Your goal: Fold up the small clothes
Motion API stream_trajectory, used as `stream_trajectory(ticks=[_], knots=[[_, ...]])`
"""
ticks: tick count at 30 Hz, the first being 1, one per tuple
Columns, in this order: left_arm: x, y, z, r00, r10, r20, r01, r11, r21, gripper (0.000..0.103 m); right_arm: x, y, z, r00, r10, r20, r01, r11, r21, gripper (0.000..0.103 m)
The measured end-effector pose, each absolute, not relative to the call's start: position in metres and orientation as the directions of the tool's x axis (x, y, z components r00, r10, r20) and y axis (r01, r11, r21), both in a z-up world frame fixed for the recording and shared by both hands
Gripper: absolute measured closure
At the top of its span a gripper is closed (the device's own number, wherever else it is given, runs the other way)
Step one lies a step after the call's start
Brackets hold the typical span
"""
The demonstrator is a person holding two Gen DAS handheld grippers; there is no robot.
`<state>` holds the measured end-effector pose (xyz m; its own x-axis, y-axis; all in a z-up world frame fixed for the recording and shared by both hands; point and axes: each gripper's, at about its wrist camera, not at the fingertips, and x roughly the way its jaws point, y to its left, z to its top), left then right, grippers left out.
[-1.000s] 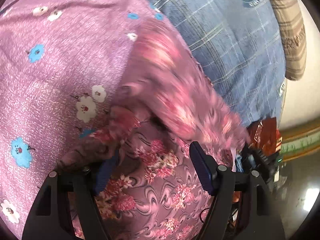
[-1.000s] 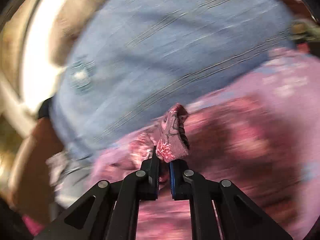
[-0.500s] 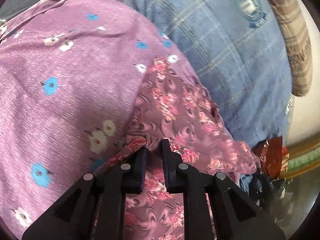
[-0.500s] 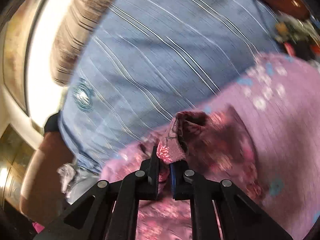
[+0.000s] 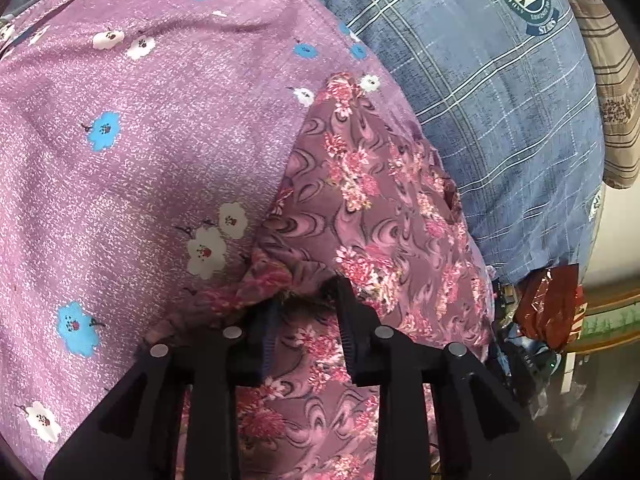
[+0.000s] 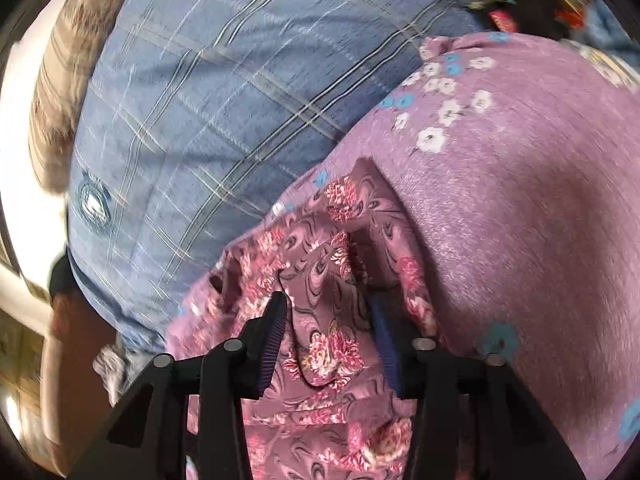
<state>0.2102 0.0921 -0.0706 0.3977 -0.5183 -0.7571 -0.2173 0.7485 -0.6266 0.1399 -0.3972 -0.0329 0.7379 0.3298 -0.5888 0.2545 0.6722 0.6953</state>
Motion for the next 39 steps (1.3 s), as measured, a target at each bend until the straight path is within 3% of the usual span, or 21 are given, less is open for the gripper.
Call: stream_trajectory(ticks=[1, 4, 5, 7, 8, 10, 16, 21, 24, 25, 29, 32, 39], knots=[[0.210, 0.094, -0.070, 0.405, -0.505, -0.762, -0.213, 0.758, -0.616, 0.074, 0.137, -0.395, -0.024, 0.760, 0.343, -0.552, 0.193, 0.693, 0.695, 0.099], [0.213, 0.096, -0.077, 0.387, -0.493, -0.779, -0.227, 0.768, -0.598, 0.074, 0.119, -0.398, -0.007, 0.837, 0.303, -0.455, 0.134, 0.693, 0.708, 0.101], [0.214, 0.095, -0.080, 0.378, -0.490, -0.786, -0.234, 0.770, -0.593, 0.074, 0.119, -0.401, -0.011, 0.827, 0.273, -0.491, 0.172, 0.708, 0.684, 0.101], [0.213, 0.092, -0.077, 0.370, -0.474, -0.799, -0.226, 0.788, -0.573, 0.074, 0.130, -0.408, -0.035, 0.720, 0.226, -0.656, 0.301, 0.751, 0.588, 0.101], [0.212, 0.090, -0.076, 0.364, -0.467, -0.806, -0.219, 0.798, -0.561, 0.074, 0.130, -0.410, -0.045, 0.687, 0.239, -0.686, 0.323, 0.745, 0.584, 0.101], [0.206, 0.086, -0.072, 0.340, -0.454, -0.824, -0.196, 0.822, -0.534, 0.073, 0.117, -0.413, -0.043, 0.716, 0.259, -0.648, 0.299, 0.725, 0.620, 0.101], [0.174, 0.085, -0.063, 0.271, -0.469, -0.840, -0.133, 0.846, -0.516, 0.060, 0.076, -0.406, -0.002, 0.755, 0.252, -0.605, 0.202, 0.789, 0.580, 0.095], [0.134, 0.098, -0.049, 0.231, -0.451, -0.862, -0.057, 0.878, -0.474, 0.052, 0.026, -0.392, 0.006, 0.678, 0.258, -0.688, 0.182, 0.848, 0.497, 0.090], [0.104, 0.112, -0.046, 0.216, -0.412, -0.885, -0.012, 0.905, -0.424, 0.041, -0.007, -0.392, 0.000, 0.628, 0.244, -0.739, 0.177, 0.880, 0.441, 0.072], [0.094, 0.117, -0.048, 0.210, -0.395, -0.894, 0.002, 0.915, -0.404, 0.040, -0.021, -0.392, -0.002, 0.616, 0.221, -0.756, 0.181, 0.894, 0.409, 0.066], [0.053, 0.130, -0.064, 0.153, -0.446, -0.882, 0.045, 0.894, -0.445, 0.038, -0.065, -0.398, -0.012, 0.570, 0.166, -0.805, 0.195, 0.924, 0.329, 0.061], [0.024, 0.121, -0.081, 0.074, -0.499, -0.863, 0.105, 0.865, -0.491, 0.037, -0.088, -0.401, -0.023, 0.538, 0.202, -0.818, 0.198, 0.913, 0.356, 0.057], [0.000, 0.092, -0.112, -0.025, -0.454, -0.891, 0.199, 0.871, -0.450, 0.037, -0.106, -0.377, -0.056, 0.424, 0.316, -0.849, 0.120, 0.910, 0.398, 0.050]])
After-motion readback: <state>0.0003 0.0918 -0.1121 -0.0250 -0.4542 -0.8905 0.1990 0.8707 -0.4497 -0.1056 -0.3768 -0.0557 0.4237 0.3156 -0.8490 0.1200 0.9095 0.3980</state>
